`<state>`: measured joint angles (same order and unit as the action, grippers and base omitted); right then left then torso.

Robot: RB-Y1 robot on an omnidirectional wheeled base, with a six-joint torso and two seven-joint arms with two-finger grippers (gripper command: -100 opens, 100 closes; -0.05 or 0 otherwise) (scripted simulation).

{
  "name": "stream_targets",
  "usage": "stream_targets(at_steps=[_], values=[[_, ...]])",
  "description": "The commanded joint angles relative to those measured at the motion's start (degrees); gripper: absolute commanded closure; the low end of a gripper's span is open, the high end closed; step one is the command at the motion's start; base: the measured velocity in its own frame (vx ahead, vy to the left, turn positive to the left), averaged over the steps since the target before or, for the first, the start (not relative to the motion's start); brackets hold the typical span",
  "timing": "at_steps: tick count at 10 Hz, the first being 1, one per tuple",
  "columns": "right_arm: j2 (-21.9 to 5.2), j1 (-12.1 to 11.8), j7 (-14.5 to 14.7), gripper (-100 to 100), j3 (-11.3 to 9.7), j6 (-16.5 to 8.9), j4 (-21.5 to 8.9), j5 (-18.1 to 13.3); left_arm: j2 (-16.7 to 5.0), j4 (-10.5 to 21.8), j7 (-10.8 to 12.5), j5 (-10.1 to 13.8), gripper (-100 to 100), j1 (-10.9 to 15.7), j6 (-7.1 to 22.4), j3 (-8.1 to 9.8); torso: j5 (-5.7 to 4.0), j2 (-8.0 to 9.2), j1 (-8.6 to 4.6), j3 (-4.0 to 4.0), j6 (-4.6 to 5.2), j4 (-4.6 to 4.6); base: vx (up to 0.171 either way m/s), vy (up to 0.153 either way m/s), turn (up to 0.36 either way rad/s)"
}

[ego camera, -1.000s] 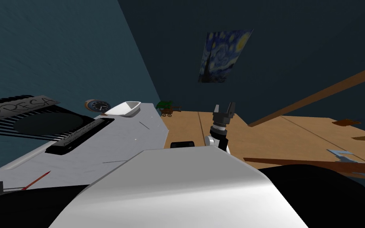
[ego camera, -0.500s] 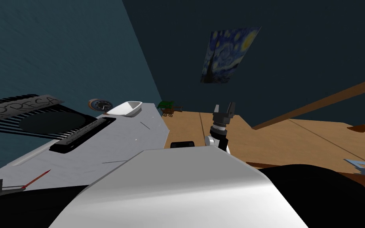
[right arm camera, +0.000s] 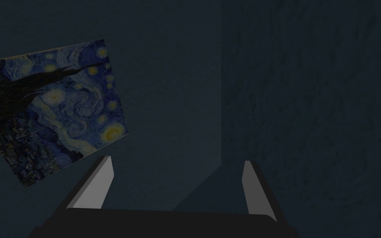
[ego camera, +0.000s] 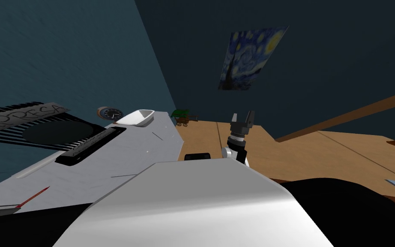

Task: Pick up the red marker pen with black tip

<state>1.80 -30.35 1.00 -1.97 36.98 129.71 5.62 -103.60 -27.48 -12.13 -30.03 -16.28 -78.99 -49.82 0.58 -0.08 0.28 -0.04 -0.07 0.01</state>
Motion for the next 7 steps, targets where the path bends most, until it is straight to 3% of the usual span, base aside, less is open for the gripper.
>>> stream_targets(at_steps=[1,2,3,4,5,6,7], values=[[0.0,0.0,0.0,0,0.0,0.0,0.0,0.0,-1.0,-0.6,-0.9,2.3,100,2.9,0.3,-2.86,0.0,0.0,0.0,0.0,0.0,0.0,0.038,-0.004,0.093],[0.0,0.0,0.0,0,0.0,0.0,0.0,0.0,-1.0,-0.6,-0.9,2.3,100,2.9,0.3,-4.54,-0.02,-0.07,-0.03,-0.03,-0.01,-0.01,0.041,-0.008,0.052],[0.0,0.0,0.0,0,0.0,0.0,0.0,0.0,-1.8,-0.7,-2.0,4.1,100,5.5,0.4,-6.12,-0.03,-0.07,-0.03,-0.04,-0.03,-0.02,0.053,-0.002,0.122],[0.0,0.0,0.0,0,0.0,0.0,0.0,0.0,-1.8,-0.7,-2.0,4.2,100,5.5,0.4,-7.89,-0.04,-0.11,-0.04,-0.06,-0.03,-0.02,0.047,-0.004,0.06],[0.0,0.0,0.0,0,0.0,0.0,0.0,0.0,-1.8,-0.7,-2.0,4.2,100,5.5,0.4,-8.97,-0.03,-0.09,-0.04,-0.05,-0.03,-0.02,0.018,-0.004,-0.007],[0.0,0.0,0.0,0,0.0,0.0,0.0,0.0,-2.1,-1.1,-2.0,4.8,100,4.8,0.6,-8.28,-0.03,-0.01,-0.04,-0.01,-0.02,-0.01,0.0,0.0,0.0],[0.0,0.0,0.0,0,0.0,0.0,0.0,0.0,-2.2,-1.2,-2.1,4.9,0,4.8,0.7,-8.45,-0.01,0.04,-0.02,0.02,-0.01,0.01,0.0,0.0,0.0]])
